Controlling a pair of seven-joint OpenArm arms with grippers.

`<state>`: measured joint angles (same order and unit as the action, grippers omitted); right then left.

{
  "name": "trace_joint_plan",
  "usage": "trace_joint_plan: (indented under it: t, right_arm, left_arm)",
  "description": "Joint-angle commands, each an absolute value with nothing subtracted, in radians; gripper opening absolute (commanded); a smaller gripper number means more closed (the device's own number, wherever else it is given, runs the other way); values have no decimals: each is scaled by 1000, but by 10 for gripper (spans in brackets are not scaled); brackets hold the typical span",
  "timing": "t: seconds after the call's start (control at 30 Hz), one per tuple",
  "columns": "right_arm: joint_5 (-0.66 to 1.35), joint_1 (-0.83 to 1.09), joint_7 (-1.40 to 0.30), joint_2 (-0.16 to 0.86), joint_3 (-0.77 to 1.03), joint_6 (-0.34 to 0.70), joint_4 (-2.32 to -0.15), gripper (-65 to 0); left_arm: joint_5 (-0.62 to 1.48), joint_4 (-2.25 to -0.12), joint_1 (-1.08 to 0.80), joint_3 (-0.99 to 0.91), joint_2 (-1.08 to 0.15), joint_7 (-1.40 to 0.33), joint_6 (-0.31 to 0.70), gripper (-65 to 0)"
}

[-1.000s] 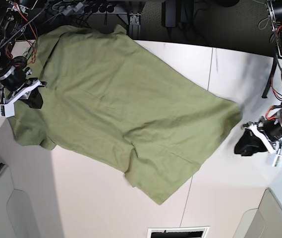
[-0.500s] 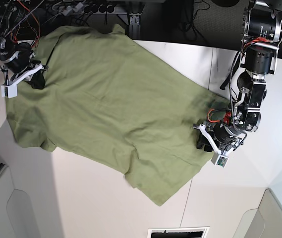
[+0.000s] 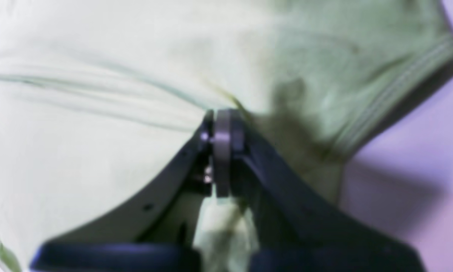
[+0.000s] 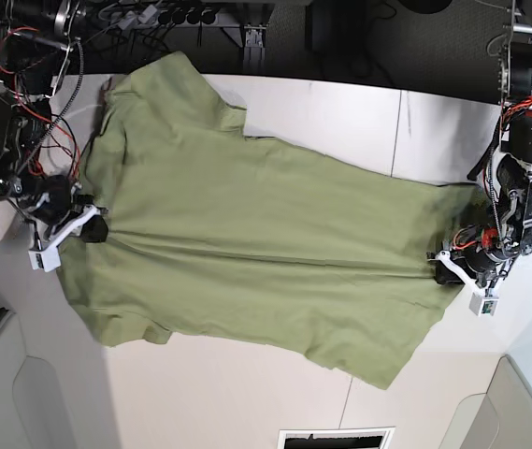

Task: Layout the t-shirt on the table in an organized manner, then fold the t-shirt properly
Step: 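Pull the shirt side outward with the left gripper to flatten it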

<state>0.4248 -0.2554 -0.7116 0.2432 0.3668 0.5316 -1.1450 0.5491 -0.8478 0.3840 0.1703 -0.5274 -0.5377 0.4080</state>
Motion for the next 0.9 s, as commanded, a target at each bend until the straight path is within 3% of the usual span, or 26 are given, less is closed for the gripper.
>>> trace_joint_plan:
  t: [0.0,0.27,0.47,0.73,0.87]
  right_arm:
    - [399,-285,-724,258,361,520,-1146,-650]
    - [401,-346,-736,258,347,520,-1147,-650]
    - [450,-299,-742,292,362,521,-1209,-650]
    - [540,-247,-826,299,450,526,-1304,-650]
    - [589,-201,-835,299,450,542,-1306,-650]
  left_arm:
    - [525,-833,367,176,-538,-690,403,-435]
    - [755,-838,261,156,-544,-738,537,-435]
    - [820,-976,193,-45,-544,-788,650,-435]
    - [784,-1183,249,-125,-545,-699,665,-435]
    - [661,-1156,316,-56,-522,-622,595,-435]
